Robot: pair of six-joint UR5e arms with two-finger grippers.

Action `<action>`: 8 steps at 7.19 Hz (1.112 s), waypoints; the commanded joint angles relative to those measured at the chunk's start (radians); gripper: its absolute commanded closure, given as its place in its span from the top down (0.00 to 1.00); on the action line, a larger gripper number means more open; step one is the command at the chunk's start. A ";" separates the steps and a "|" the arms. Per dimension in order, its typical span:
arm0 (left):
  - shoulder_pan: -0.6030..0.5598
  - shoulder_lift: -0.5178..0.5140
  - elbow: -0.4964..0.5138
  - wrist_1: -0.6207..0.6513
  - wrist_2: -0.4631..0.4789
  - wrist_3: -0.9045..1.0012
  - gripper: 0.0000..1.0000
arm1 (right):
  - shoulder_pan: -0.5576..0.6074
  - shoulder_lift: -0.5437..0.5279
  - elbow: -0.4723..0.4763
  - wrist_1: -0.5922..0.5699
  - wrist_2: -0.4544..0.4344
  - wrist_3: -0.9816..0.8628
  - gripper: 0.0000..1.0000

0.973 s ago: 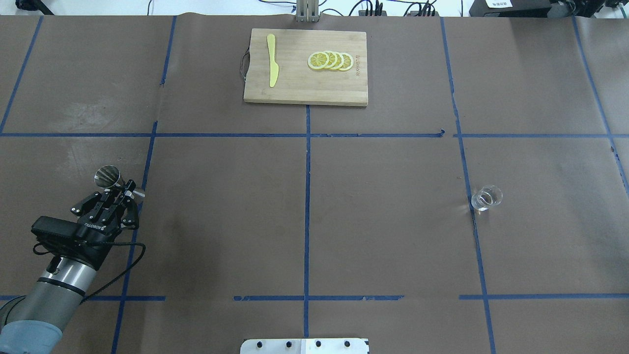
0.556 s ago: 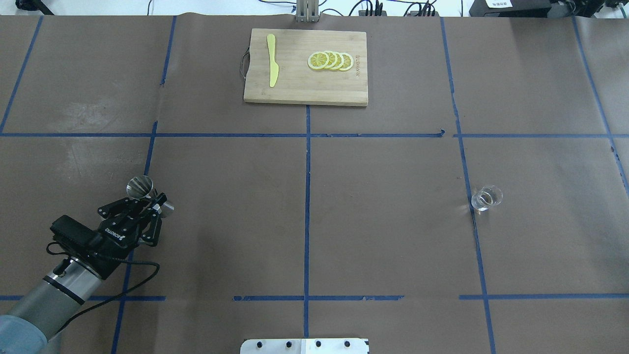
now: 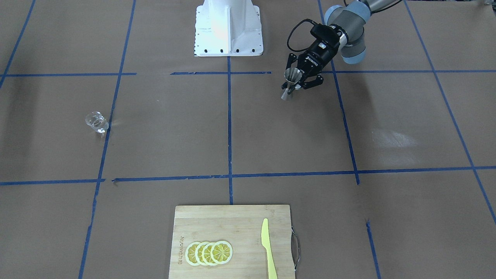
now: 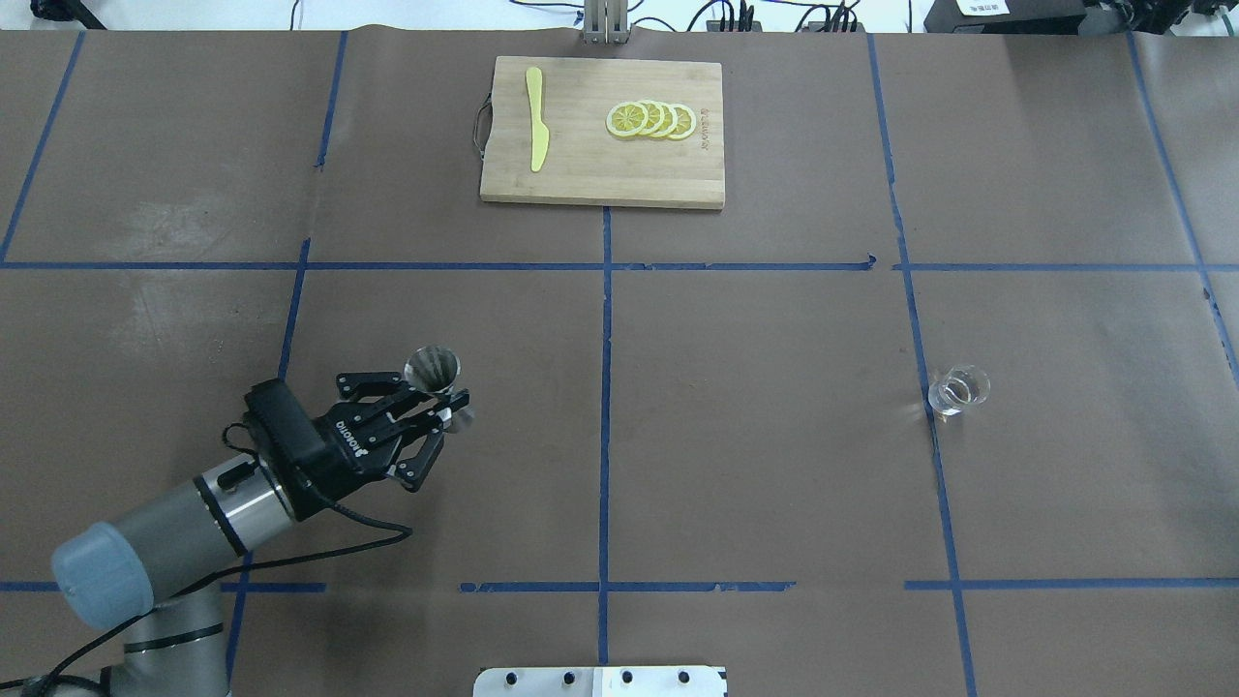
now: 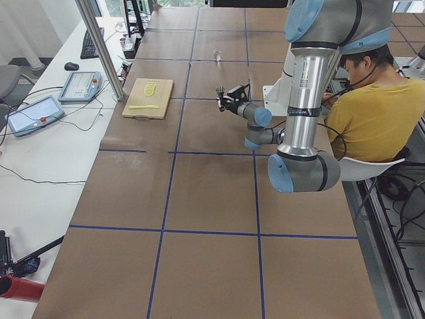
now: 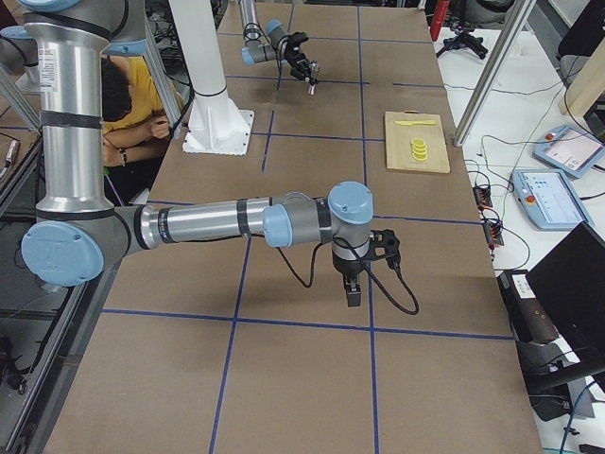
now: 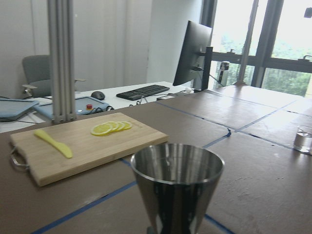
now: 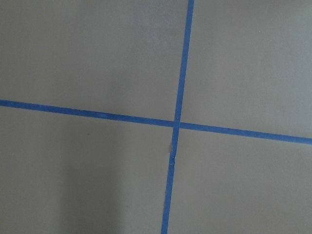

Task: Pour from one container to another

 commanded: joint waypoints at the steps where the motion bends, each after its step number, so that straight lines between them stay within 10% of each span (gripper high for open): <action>1: -0.123 -0.142 0.003 0.157 -0.289 0.110 0.00 | 0.000 -0.006 0.002 0.000 0.000 0.000 1.00; 4: -0.303 -0.340 0.073 0.387 -0.667 0.221 0.00 | 0.000 0.000 0.008 0.000 0.002 0.001 1.00; 8: -0.311 -0.494 0.194 0.400 -0.700 0.226 0.00 | -0.009 0.004 0.098 0.003 0.095 0.184 1.00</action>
